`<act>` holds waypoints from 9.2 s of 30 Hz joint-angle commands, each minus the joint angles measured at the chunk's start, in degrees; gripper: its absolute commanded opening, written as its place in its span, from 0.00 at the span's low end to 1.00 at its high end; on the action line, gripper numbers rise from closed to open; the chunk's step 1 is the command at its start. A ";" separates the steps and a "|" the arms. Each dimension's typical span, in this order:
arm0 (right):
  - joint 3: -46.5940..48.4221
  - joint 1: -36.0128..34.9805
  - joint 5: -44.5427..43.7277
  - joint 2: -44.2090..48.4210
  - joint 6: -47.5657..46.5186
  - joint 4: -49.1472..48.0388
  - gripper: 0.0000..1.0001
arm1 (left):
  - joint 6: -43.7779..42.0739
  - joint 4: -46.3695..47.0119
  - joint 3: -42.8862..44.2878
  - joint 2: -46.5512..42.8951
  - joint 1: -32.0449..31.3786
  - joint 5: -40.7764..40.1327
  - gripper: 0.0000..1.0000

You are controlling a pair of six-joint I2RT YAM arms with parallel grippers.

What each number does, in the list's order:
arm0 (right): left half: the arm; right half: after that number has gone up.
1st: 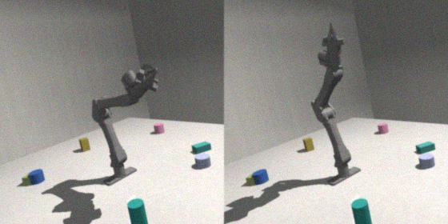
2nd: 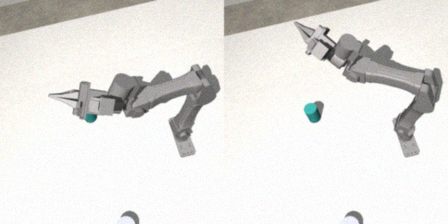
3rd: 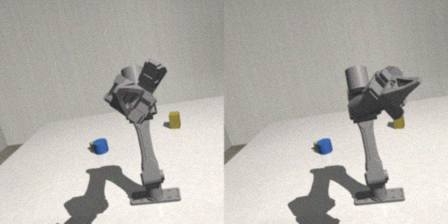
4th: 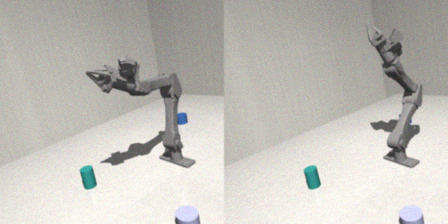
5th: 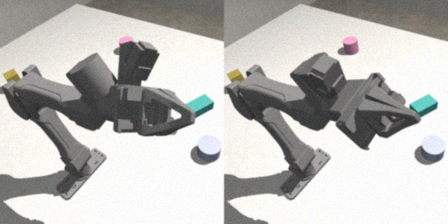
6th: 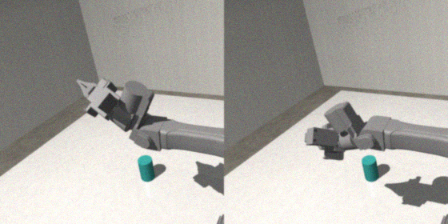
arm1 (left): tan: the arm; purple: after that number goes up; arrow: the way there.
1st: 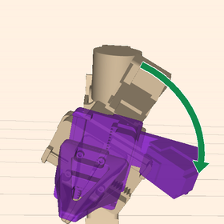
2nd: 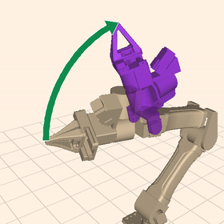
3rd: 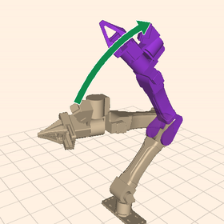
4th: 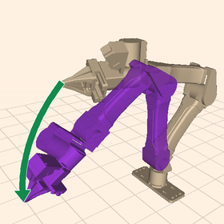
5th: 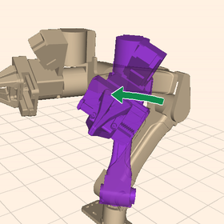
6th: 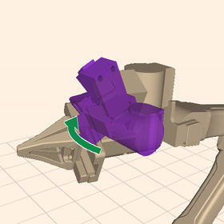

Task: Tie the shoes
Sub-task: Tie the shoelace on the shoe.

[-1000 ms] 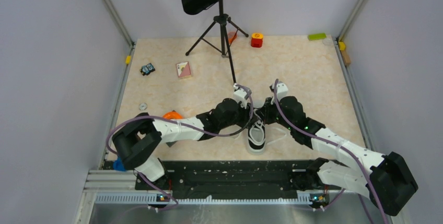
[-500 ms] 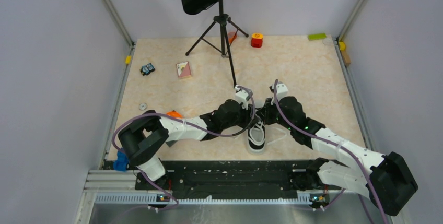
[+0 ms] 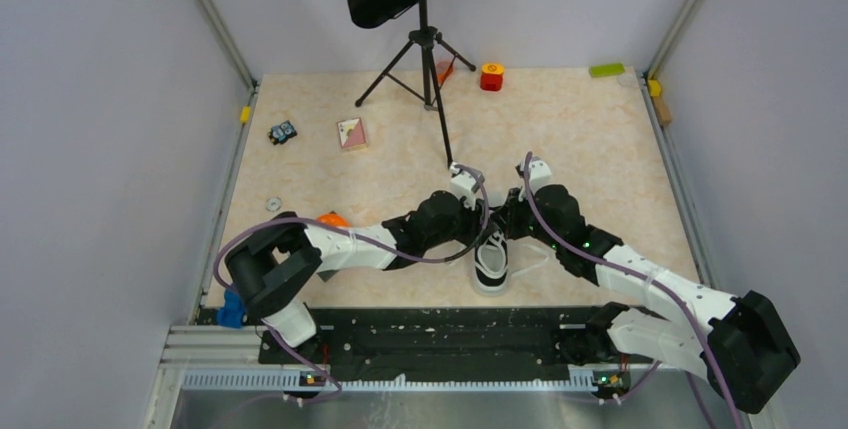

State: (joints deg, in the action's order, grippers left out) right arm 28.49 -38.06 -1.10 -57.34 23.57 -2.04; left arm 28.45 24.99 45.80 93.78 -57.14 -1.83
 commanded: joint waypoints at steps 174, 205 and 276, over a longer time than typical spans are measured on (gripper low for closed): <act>22.57 2.47 2.33 -9.09 9.33 29.28 0.00 | -10.08 23.06 -7.00 0.33 0.63 8.29 0.61; 24.47 2.47 10.39 -11.68 3.11 26.48 0.08 | -4.17 -4.63 -10.93 -18.42 10.33 14.57 0.51; -15.72 16.24 6.50 17.59 73.04 18.52 0.75 | 1.59 -33.38 21.30 2.03 13.29 27.49 0.00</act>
State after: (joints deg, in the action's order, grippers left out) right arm 13.76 -22.79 5.10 -38.33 94.37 21.80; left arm 31.53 -10.33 68.79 100.25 -44.18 27.62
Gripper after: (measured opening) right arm 0.753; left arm 0.007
